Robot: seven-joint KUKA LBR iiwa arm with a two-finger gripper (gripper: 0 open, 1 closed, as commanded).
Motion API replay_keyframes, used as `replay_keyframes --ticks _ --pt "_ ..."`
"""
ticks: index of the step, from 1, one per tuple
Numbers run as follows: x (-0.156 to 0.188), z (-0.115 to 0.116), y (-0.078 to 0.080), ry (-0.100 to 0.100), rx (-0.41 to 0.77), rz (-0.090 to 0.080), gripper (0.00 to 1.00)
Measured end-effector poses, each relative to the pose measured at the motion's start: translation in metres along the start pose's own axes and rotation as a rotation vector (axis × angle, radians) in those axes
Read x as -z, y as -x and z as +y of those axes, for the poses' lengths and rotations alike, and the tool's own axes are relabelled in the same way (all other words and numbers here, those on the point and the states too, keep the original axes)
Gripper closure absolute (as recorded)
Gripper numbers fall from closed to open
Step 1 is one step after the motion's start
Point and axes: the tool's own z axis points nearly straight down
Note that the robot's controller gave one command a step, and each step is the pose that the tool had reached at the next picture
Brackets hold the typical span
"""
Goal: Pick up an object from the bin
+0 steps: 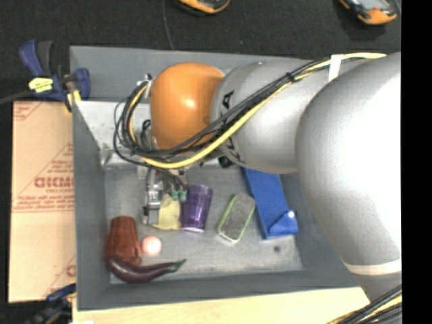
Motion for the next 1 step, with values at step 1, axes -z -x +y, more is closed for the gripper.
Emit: replay_keyframes --ticks 1 --pt "0.0049 -0.0009 0.0021 0.002 -0.004 -0.008 0.0"
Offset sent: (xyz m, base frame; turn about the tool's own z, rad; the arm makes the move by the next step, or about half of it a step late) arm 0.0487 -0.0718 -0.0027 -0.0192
